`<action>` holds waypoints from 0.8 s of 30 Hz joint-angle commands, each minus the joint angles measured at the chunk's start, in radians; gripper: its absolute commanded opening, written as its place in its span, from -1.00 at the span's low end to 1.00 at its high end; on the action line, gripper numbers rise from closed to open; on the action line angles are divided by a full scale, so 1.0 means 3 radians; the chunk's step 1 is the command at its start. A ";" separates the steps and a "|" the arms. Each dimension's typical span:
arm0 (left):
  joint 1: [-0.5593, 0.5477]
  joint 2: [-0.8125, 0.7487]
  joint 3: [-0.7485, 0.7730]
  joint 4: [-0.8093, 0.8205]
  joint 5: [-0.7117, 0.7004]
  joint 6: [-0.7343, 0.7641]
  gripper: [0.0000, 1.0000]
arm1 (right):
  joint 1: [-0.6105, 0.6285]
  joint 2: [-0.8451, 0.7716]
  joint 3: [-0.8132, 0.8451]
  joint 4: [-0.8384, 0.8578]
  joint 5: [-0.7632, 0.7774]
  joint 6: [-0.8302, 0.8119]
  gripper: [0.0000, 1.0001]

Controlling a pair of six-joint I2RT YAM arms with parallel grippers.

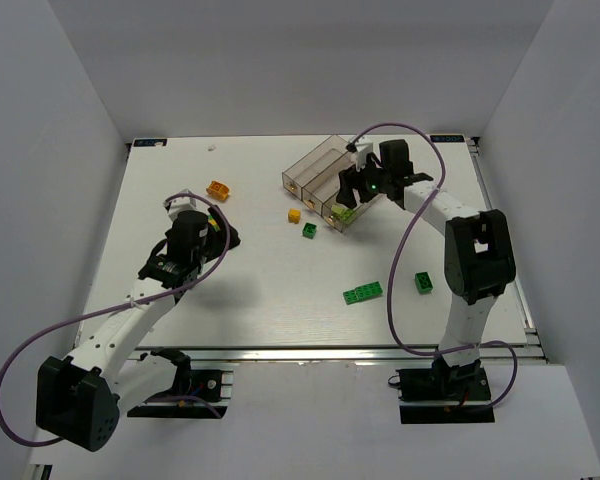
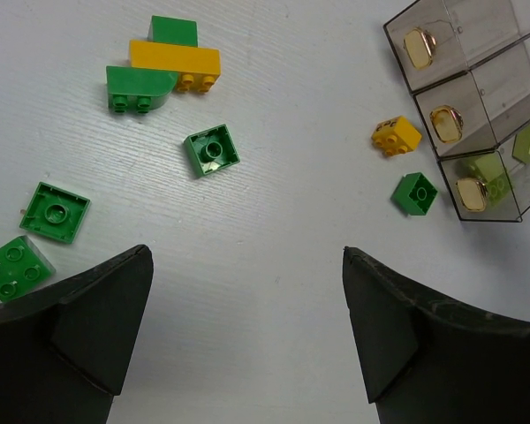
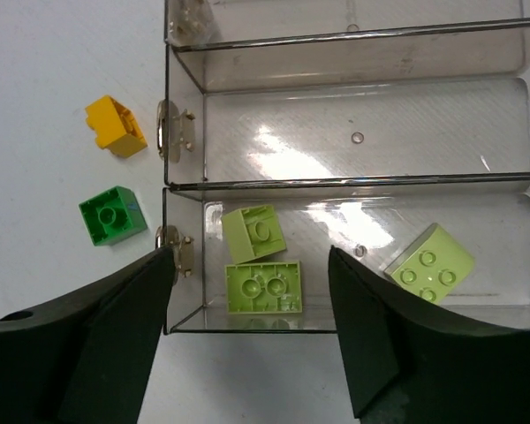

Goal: Sort the legos into containers by color

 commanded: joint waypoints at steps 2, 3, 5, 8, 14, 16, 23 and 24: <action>0.0030 -0.0052 0.0055 -0.0020 0.0039 -0.0005 0.95 | -0.0054 -0.0185 0.0045 -0.0117 -0.0475 -0.0400 0.78; 0.0030 -0.0046 0.0061 -0.0020 0.0049 -0.0005 0.95 | -0.0059 -0.0292 -0.0001 -0.0107 -0.0573 -0.0487 0.79; 0.0040 -0.0036 0.0071 -0.0046 0.0060 -0.0005 0.97 | -0.0059 -0.0471 -0.0128 -0.0117 -0.0782 -0.0870 0.79; 0.0061 -0.0016 0.0112 -0.0092 0.0075 0.0031 0.96 | -0.0059 -0.0584 -0.0221 -0.0157 -0.1048 -0.1242 0.79; 0.0148 0.0102 0.0234 -0.0194 0.0141 0.0148 0.96 | -0.0064 -0.0716 -0.0257 -0.0562 -0.1738 -0.1841 0.79; 0.0188 0.0163 0.0270 -0.0270 0.0147 0.0189 0.96 | -0.0054 -0.0778 -0.0374 -0.0577 -0.1882 -0.1985 0.79; 0.0352 0.0326 0.0423 -0.0491 0.0269 0.0297 0.96 | -0.0013 -0.0952 -0.0615 -0.0235 -0.1705 -0.1710 0.77; 0.0383 0.0347 0.0469 -0.0526 0.0269 0.0307 0.96 | -0.0008 -0.0968 -0.0640 -0.0149 -0.1663 -0.1659 0.79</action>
